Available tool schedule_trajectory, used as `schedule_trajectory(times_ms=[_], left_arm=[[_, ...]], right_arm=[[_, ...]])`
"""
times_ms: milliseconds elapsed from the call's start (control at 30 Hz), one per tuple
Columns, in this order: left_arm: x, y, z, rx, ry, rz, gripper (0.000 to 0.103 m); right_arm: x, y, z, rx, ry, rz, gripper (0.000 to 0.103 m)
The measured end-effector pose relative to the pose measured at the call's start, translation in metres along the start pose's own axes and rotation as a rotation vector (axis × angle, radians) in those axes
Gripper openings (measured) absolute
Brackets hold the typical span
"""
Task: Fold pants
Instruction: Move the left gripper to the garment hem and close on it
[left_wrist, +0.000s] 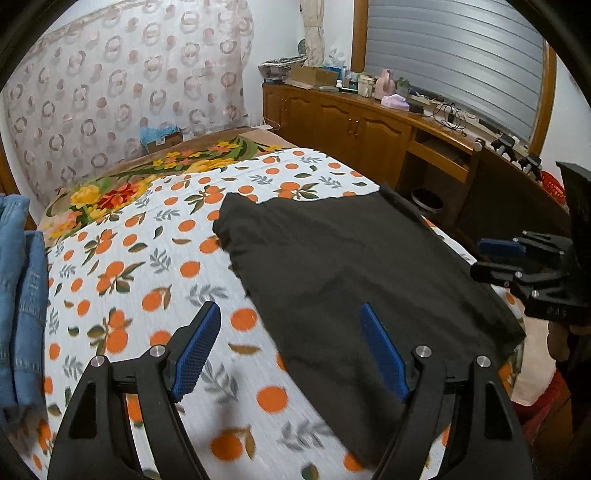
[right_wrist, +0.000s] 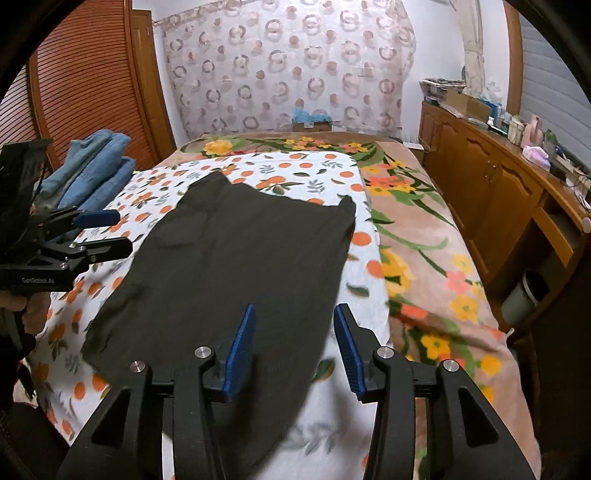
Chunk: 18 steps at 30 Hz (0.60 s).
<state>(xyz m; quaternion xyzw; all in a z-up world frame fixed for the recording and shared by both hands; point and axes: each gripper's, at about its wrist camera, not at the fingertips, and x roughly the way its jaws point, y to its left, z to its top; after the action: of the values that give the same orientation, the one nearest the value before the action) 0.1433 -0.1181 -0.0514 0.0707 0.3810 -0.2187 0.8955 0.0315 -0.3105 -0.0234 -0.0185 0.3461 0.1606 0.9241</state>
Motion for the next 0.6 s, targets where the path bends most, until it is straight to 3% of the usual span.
schedule_trajectory(times_ms=[600], left_arm=[[-0.024, -0.015, -0.046, 0.000, 0.019, -0.045, 0.078]], right_arm=[[-0.022, 0.013, -0.027, 0.038, 0.010, -0.019, 0.048]])
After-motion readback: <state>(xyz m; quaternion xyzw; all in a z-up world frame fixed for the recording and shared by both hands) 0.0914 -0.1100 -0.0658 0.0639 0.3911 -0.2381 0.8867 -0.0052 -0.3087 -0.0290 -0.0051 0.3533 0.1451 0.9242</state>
